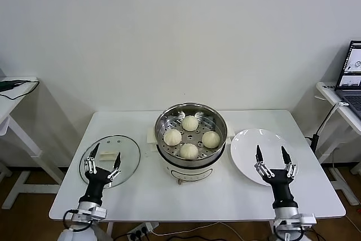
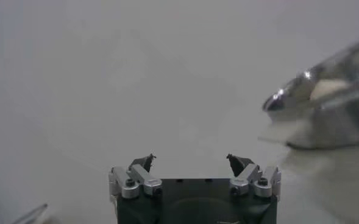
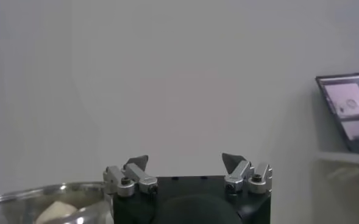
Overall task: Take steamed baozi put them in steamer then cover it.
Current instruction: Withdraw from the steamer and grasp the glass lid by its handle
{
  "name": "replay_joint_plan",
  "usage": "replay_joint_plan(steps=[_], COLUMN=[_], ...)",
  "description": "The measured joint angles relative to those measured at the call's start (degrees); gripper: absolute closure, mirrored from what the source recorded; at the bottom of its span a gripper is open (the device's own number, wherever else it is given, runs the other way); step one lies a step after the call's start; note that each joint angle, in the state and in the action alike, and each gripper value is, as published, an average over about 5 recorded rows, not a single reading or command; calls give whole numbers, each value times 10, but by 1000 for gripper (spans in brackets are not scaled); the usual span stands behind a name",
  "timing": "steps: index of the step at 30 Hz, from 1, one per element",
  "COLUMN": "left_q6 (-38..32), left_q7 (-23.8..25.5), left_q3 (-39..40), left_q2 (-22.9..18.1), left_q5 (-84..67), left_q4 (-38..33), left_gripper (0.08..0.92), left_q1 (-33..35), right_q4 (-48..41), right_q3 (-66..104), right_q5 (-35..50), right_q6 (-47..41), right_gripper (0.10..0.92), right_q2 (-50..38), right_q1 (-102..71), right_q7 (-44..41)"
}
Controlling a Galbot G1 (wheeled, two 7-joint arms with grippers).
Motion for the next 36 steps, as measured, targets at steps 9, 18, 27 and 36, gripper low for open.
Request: replay_joint_plan(steps=[9,18,27,36], left_q6=[-27,-23,-11,-1], left_q7=[-95,-141,-152,-160], left_q3=[-18,-34,-34,-35], left_q2=[9,12,16,14], left_q5=[242,347,395,421], left_q4=[112,186,242,285], left_gripper=[177,177,177,177], left_q1=[-35,-84,-133,-173], right_q4=[-9,-15,-24,-35], right_q3=[-5,-7,-7,-7], right_q5=[-17,-29,-36,-42], right_q6=[19,28,35,42], right_gripper=[203,203,203,203], right_q2=[28,40,44,45], right_q1=[-20,-28,-29,-29], right_q7=[7,9,11,11])
